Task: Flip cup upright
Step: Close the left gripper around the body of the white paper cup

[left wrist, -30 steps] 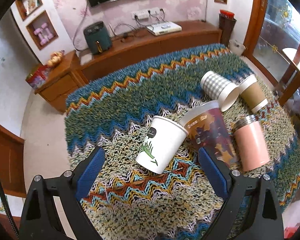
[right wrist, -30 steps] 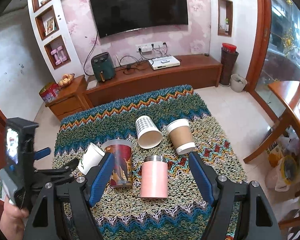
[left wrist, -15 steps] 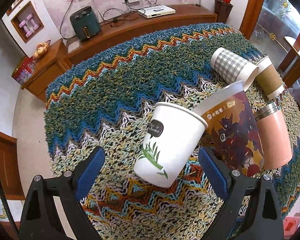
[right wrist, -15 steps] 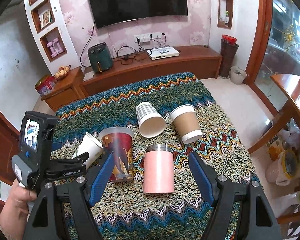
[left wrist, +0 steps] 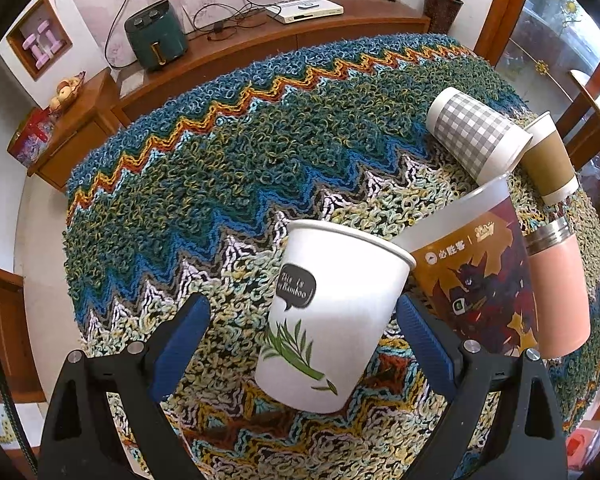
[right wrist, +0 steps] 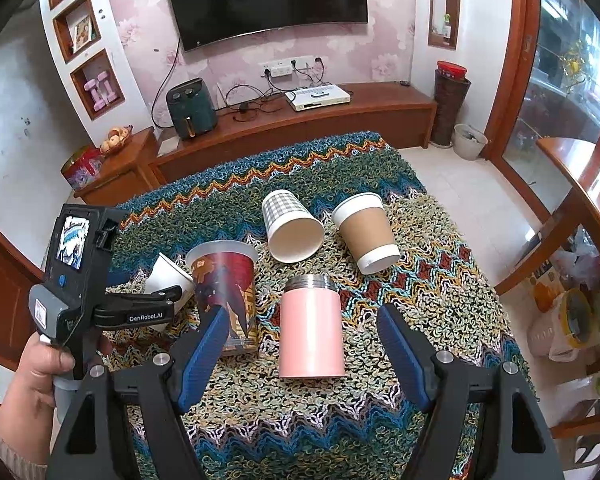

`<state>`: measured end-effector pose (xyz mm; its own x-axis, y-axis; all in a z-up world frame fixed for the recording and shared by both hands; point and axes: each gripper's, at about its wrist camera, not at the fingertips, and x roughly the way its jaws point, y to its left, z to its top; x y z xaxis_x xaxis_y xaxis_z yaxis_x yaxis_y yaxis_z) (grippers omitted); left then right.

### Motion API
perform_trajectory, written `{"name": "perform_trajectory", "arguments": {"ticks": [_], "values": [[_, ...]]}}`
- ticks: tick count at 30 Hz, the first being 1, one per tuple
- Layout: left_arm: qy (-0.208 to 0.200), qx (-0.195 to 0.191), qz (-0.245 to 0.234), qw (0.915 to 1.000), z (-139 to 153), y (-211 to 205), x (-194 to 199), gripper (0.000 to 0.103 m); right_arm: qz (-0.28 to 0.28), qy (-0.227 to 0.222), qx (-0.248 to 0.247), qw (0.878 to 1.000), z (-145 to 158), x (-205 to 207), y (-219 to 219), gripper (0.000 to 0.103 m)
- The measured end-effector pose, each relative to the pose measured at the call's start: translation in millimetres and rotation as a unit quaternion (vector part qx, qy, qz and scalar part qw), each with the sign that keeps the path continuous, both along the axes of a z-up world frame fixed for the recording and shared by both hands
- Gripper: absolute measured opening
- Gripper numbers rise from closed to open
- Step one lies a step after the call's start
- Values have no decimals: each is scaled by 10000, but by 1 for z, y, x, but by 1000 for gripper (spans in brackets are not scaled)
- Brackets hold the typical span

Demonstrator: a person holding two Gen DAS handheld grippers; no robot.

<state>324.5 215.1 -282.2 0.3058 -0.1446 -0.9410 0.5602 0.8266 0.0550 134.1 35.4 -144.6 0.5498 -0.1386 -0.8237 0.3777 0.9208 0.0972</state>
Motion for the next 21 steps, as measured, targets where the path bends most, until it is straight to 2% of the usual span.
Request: {"name": "perform_trajectory", "arguments": {"ticks": [4, 11, 21], "values": [[52, 44, -54, 10000, -2, -3, 0, 93, -18, 30, 55, 10000, -2, 1, -1, 77], [180, -64, -128, 9997, 2, -9, -4, 67, 20, 45, 98, 9999, -4, -1, -1, 77], [189, -302, 151, 9993, 12, 6, -8, 66, 67, 34, 163, 9998, -3, -6, -2, 77]]}}
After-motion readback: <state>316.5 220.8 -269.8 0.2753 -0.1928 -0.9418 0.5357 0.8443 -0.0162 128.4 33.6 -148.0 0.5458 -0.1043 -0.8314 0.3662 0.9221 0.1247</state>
